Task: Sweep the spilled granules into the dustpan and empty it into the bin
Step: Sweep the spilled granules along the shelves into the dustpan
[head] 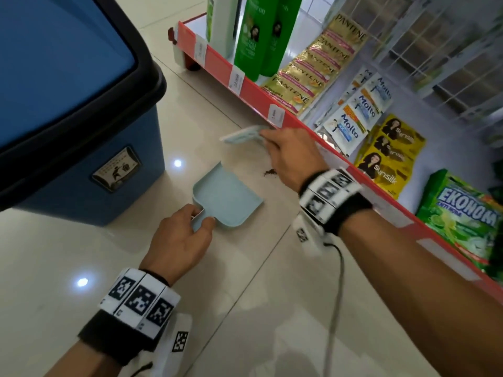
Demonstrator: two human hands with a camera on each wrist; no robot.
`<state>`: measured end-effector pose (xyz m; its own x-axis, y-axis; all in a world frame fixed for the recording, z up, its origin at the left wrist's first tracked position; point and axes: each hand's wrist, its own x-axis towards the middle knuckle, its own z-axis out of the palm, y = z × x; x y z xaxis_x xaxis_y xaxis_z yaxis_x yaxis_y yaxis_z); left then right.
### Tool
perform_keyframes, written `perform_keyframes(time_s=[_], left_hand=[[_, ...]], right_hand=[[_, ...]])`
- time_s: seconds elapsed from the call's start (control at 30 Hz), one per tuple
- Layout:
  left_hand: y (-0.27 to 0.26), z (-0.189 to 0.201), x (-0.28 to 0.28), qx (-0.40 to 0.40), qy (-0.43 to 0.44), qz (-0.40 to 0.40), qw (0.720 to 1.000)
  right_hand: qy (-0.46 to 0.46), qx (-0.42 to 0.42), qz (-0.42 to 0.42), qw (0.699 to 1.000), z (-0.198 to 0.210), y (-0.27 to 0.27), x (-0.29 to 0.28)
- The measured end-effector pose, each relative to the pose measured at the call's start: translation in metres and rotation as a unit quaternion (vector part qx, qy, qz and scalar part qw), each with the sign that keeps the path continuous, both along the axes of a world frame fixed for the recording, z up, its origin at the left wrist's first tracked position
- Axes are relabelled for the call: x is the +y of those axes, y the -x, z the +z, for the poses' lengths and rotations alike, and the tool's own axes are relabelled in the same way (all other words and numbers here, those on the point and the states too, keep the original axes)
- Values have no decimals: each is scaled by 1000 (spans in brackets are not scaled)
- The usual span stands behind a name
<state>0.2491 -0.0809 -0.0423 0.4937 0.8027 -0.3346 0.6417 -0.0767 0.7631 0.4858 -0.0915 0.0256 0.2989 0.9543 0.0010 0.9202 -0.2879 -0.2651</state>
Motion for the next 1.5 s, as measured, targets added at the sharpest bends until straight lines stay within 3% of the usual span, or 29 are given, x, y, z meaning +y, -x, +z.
perform_keyframes(time_s=[0.17, 0.37, 0.47, 0.63, 0.77, 0.87, 1.1, 1.23, 1.37, 1.5], left_hand=[[7, -1, -3, 6, -7, 17, 1000], [13, -3, -9, -9, -4, 32, 999], [8, -2, -10, -15, -5, 23, 1000], [-6, -4, -12, -13, -2, 1, 1000], [-12, -6, -17, 1, -7, -10, 1000], [-12, -8, -19, 7, -17, -14, 1000], [-10, -8, -21, -10, -14, -19, 1000], [-10, -8, -24, -15, -21, -22, 999], [-12, -7, -28, 0, -26, -33, 999], [-8, -5, -33, 3, -36, -35, 999]], right_hand=[[77, -20, 19, 997, -15, 4, 10], [160, -50, 12, 986, 0, -27, -98], [118, -30, -4, 992, 11, -34, -119], [14, -29, -9, 999, -2, -14, -63], [27, -81, -96, 992, -31, -2, -16], [48, -87, -149, 984, -38, -1, -15], [161, -62, -211, 962, -13, -20, -118], [125, -94, -160, 975, 5, -15, -133], [21, -45, -89, 995, 10, 0, -86], [35, -67, -8, 997, -4, 3, -50]])
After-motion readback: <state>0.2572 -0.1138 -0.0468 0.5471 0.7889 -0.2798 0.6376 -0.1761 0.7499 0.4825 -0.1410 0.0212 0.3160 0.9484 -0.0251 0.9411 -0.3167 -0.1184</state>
